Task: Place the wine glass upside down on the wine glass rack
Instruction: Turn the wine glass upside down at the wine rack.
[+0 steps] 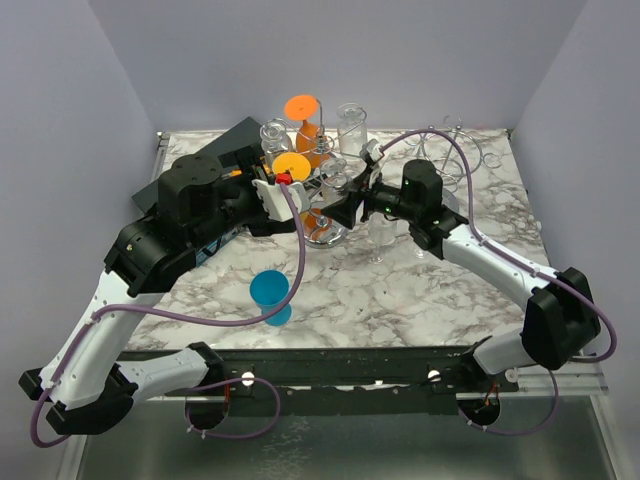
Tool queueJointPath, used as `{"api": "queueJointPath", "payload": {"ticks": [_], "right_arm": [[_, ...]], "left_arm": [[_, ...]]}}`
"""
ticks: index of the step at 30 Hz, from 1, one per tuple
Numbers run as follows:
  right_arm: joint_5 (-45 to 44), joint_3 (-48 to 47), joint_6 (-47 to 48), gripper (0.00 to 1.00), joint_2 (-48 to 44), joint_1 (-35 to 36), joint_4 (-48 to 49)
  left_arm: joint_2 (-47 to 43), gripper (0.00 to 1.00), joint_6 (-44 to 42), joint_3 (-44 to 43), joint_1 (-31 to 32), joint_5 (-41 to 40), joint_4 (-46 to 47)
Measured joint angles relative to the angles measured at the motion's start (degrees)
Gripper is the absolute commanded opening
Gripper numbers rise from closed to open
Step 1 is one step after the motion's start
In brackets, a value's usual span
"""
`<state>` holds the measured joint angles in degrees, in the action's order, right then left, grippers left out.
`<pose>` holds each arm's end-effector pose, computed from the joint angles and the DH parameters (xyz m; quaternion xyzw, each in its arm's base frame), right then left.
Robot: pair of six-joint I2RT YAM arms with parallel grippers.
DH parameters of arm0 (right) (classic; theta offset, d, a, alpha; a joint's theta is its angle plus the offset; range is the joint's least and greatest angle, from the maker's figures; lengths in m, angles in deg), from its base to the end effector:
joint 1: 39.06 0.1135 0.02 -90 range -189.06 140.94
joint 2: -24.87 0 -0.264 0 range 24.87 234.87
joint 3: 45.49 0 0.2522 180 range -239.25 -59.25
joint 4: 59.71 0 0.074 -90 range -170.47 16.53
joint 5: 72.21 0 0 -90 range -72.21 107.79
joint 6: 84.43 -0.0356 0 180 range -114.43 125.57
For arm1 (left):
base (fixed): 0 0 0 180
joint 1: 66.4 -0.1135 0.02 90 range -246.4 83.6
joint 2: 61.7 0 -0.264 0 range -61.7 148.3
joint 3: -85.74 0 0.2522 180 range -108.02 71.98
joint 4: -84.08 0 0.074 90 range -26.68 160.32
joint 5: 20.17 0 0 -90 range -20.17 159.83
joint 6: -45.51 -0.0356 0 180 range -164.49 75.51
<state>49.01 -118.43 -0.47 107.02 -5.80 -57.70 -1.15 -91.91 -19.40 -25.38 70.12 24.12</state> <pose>0.2713 0.2000 0.3216 -0.3430 0.6603 0.4043 0.5320 0.1323 -0.1153 0.4914 0.5558 0.5689 0.0318 0.6054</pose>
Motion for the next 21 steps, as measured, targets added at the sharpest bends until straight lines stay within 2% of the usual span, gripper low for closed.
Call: {"api": "queueJointPath", "payload": {"ticks": [11,21], "right_arm": [[1.73,-0.87,0.24,0.43,0.90,0.26,0.07],[2.49,-0.83,1.95,0.41,0.90,0.33,0.13]], "left_arm": [[0.00,0.99,0.00,0.00,0.00,-0.28,0.00],[0.00,0.99,0.00,0.00,0.00,-0.37,0.00]]}}
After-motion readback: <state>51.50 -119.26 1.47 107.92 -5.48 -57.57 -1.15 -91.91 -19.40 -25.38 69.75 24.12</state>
